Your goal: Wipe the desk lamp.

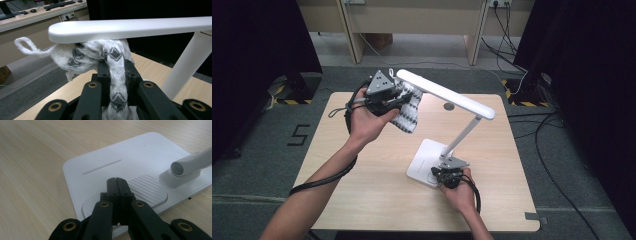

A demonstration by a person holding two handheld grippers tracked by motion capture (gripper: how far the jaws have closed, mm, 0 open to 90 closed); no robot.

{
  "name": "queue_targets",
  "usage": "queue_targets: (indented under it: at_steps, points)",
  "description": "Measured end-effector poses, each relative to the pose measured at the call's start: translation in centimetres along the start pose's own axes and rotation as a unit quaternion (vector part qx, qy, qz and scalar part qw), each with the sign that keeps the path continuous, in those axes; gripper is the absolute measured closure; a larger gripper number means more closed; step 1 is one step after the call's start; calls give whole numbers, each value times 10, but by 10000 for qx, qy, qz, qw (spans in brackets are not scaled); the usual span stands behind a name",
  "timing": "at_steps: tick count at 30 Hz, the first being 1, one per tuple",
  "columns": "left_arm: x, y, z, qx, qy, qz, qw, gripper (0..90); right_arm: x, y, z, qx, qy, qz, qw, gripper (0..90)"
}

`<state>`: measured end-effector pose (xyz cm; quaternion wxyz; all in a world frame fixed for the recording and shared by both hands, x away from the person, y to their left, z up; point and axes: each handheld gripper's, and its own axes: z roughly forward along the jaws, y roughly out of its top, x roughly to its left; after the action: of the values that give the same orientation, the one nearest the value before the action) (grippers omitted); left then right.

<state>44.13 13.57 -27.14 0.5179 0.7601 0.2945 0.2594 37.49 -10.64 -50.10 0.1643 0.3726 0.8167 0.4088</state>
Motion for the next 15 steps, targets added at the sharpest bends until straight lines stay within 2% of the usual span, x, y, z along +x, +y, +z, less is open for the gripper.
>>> queue_targets:
  at_steps: [15]
  points:
    - [-15,2,9,-28,-149,47,9999,783,0,0,0,-8,-8,1,10000,900]
